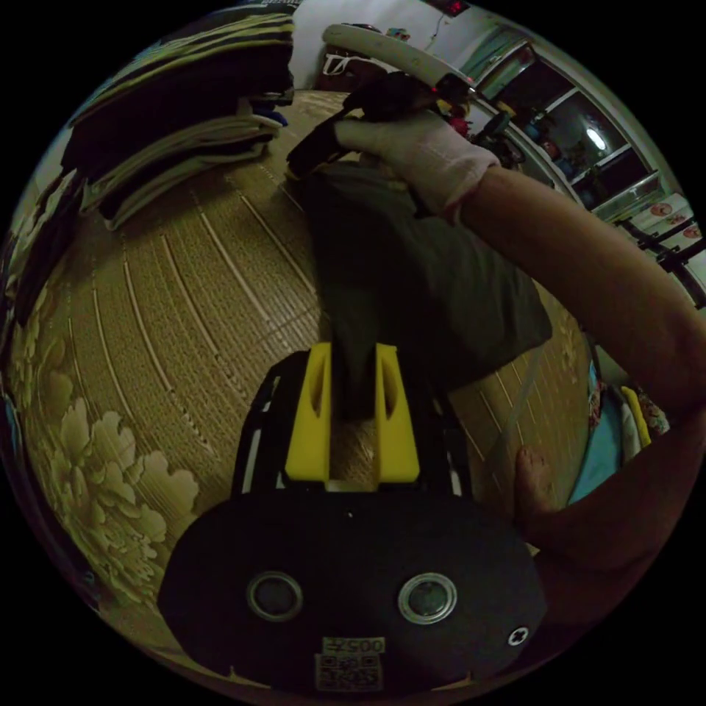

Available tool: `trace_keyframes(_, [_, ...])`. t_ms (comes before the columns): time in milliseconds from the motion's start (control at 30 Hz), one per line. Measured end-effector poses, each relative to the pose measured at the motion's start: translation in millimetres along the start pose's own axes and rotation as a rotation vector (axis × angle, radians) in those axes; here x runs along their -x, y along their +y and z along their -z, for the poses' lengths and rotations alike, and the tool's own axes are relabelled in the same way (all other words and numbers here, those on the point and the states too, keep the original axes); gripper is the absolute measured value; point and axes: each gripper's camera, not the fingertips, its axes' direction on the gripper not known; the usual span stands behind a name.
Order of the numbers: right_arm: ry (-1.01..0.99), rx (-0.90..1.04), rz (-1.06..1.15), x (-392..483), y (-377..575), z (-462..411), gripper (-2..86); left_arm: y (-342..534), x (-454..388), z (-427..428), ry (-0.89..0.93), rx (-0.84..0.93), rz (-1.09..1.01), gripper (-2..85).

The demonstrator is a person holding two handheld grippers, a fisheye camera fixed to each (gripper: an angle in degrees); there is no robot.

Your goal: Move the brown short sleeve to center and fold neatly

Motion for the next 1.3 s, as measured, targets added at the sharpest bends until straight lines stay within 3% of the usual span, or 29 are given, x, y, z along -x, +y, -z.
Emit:
trace_keyframes(67, [0.009,0.009,0.015,0,-1,-3,0.2,1,0,-4,0.019,0.005,0.034,6.0])
trace_keyframes(133, [-0.02,0.014,0.004,-4,-1,-4,-0.2,1,3,-11,0.153,0.043,0.069,4.3])
trace_keyframes(300, [-0.268,-0.063,-0.144,-37,18,-4,-0.8,9,-7,-1,0.241,0.035,0.062,4.0])
trace_keyframes(467, [-0.499,-0.149,-0.188,-55,39,-1,-0.8,21,-31,18,0.161,0.065,0.031,3.7])
trace_keyframes(600, [-0.774,-0.238,-0.192,-65,54,-3,-0.8,34,-29,31,0.072,0.148,0.128,3.6])
trace_keyframes(800, [-1.164,-0.412,-0.177,-124,84,5,-0.9,36,-60,77,-0.038,0.09,0.198,3.7])
trace_keyframes(933, [-1.23,-0.542,-0.177,-193,129,10,-0.9,9,-132,79,0.008,0.003,0.037,3.8])
trace_keyframes(1067, [-1.144,-0.559,-0.274,-276,201,-14,-1.0,-13,-196,35,0.114,-0.003,-0.074,3.9])
trace_keyframes(1300, [-1.084,-0.39,-0.473,-345,290,-91,-0.8,-41,-265,-85,0.317,0.229,-0.049,4.0])
